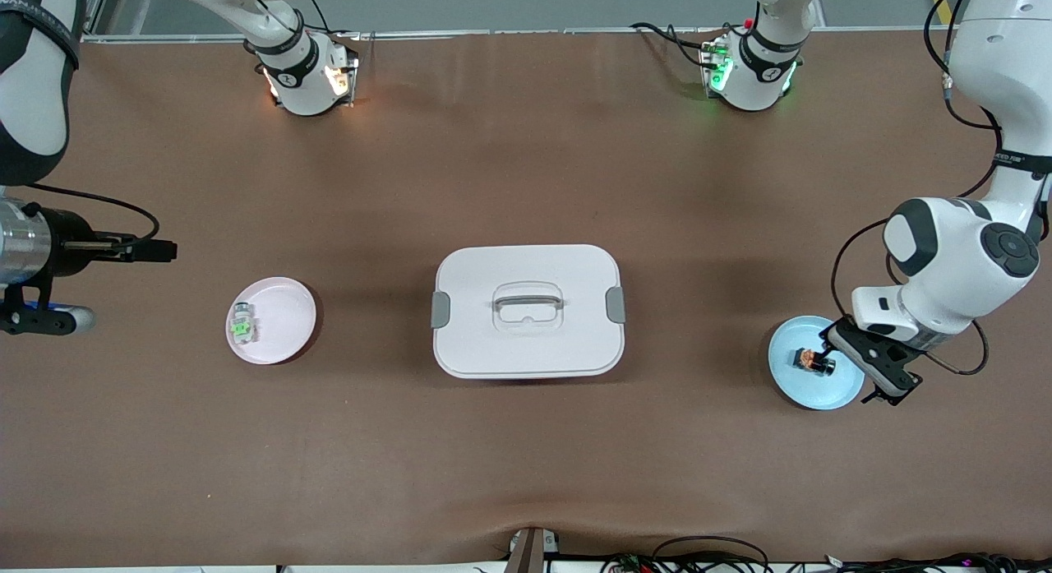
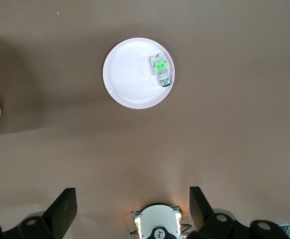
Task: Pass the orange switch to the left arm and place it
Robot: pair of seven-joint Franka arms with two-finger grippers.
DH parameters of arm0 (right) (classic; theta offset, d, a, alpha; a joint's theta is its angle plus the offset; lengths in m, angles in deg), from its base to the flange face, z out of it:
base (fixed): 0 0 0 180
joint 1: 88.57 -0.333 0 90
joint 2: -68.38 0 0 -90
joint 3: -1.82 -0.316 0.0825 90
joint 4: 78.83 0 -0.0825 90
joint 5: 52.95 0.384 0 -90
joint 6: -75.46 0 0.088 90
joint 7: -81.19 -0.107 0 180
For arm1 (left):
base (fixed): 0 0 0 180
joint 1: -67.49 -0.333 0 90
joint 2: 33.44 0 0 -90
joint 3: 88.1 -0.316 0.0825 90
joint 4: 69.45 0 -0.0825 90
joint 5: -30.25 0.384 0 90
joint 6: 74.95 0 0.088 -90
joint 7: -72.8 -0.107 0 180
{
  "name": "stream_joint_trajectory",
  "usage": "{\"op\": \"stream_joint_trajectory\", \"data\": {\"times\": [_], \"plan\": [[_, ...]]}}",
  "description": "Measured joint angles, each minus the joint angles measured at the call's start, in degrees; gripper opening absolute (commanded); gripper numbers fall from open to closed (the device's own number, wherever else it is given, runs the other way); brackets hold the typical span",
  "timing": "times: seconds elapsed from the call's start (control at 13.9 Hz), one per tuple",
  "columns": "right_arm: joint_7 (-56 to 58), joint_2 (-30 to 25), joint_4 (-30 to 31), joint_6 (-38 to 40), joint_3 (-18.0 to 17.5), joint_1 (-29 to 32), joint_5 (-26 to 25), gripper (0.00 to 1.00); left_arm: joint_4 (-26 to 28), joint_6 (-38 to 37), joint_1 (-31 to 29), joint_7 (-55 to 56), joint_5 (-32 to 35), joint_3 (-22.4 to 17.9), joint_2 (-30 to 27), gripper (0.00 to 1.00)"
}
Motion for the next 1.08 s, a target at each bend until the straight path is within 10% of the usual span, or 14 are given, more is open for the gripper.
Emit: {"op": "stream_joint_trajectory", "data": {"times": [1.08], "plan": [[-0.1, -5.9, -0.9, -0.8, -0.2, 2.3, -0.1, 1.0, -14.3, -18.8, 4.5, 41.7, 0.0, 1.7, -3.3, 1.0]]}}
